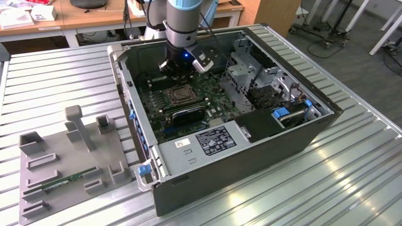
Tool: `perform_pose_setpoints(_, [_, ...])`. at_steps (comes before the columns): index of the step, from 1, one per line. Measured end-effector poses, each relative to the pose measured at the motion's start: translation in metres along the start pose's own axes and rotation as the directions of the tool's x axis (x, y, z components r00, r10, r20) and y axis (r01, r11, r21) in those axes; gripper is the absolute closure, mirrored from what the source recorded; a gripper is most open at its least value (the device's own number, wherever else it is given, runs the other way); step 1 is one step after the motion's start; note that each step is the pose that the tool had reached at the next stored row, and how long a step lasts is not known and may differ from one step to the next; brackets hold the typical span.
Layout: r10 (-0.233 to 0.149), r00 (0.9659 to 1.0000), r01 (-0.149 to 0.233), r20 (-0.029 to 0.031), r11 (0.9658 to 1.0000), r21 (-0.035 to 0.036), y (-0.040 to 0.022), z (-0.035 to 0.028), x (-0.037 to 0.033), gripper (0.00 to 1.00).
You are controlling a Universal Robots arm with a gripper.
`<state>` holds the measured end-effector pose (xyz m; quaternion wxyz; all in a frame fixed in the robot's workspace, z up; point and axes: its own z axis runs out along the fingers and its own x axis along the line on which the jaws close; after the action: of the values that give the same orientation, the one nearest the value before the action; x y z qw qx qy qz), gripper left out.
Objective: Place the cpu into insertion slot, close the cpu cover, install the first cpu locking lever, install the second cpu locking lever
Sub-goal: 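Install the first cpu locking lever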
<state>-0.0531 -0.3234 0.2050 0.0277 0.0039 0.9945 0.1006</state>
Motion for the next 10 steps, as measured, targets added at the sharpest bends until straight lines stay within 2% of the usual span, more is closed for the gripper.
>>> perform_pose_setpoints(10, [0.000,1.0000,0.000,0.0002,1.0000,0.0012,-0.0005,0.0026,-0.0016,0.89])
